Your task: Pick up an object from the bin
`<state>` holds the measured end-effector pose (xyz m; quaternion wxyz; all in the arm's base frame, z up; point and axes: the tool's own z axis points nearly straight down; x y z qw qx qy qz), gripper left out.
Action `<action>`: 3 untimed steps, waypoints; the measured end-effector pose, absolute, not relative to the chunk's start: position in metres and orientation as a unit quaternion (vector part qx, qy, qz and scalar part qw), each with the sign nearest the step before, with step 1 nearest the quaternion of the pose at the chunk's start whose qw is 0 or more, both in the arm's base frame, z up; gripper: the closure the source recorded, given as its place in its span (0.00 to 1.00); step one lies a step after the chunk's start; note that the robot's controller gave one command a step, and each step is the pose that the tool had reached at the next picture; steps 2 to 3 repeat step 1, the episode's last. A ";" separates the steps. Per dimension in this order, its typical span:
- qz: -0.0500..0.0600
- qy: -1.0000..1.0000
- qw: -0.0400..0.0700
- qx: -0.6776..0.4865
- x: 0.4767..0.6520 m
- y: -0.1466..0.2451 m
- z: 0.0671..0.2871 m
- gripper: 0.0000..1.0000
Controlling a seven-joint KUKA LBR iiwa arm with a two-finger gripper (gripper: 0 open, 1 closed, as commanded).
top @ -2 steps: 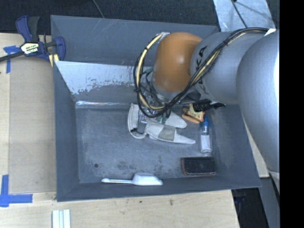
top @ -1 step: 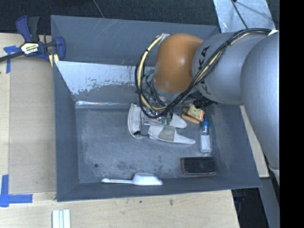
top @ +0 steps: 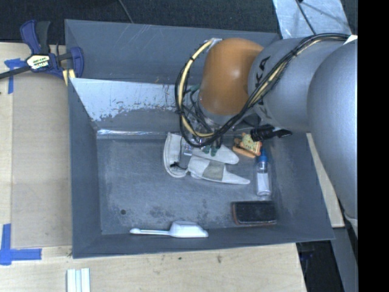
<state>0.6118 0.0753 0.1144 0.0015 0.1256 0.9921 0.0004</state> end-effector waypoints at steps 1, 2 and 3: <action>0.001 0.993 0.003 0.114 0.613 0.061 0.072 1.00; 0.001 0.993 0.003 0.114 0.613 0.061 0.072 1.00; 0.001 0.993 0.003 0.114 0.613 0.061 0.072 1.00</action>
Offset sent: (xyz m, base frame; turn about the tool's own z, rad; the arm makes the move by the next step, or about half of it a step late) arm 0.0000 0.0000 0.0000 0.0000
